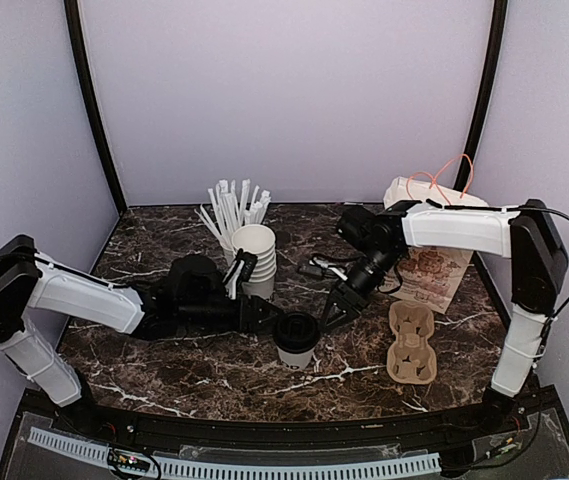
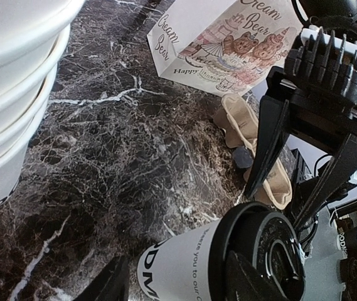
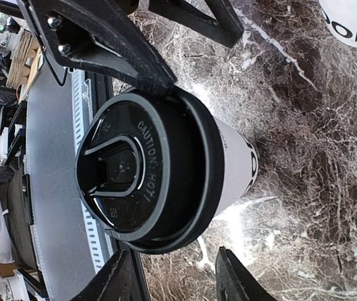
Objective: Pack the takeout coffee
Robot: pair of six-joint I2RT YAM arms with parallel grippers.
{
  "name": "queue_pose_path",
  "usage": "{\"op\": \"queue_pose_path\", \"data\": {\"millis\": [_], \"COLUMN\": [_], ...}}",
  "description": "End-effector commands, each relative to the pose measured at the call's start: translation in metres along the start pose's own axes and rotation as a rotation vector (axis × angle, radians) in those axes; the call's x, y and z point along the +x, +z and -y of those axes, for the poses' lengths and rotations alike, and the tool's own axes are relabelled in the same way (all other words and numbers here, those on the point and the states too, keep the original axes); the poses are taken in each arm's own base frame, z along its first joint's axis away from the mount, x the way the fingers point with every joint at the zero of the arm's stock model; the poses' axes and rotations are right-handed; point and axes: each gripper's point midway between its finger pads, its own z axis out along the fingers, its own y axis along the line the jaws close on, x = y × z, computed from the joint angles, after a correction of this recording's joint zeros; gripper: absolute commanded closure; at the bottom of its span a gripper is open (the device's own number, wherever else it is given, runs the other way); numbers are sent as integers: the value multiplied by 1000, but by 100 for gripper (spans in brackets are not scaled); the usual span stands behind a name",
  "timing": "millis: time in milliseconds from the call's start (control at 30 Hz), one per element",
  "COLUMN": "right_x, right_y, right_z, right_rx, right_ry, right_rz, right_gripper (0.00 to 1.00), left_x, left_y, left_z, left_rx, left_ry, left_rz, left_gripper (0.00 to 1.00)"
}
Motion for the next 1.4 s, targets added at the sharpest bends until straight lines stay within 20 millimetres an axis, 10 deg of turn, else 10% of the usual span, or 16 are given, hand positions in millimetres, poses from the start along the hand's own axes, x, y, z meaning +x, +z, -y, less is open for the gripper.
{"op": "queue_pose_path", "data": {"millis": [0,300,600,1367], "right_x": [-9,-28,-42,-19], "right_y": [-11,-22,-20,2], "right_z": [0,21,5,-10], "right_rx": [8,60,-75,-142], "right_ry": [-15,2,-67,-56], "right_rz": [29,68,86,15], "right_gripper": [54,61,49,51], "left_x": [-20,-28,16,35], "left_y": [-13,-26,-47,-15], "left_z": [20,25,34,16], "left_rx": [14,-10,-11,-91], "left_ry": [57,48,107,14], "left_rz": [30,42,-32,-114], "left_gripper": [44,41,28,27]}}
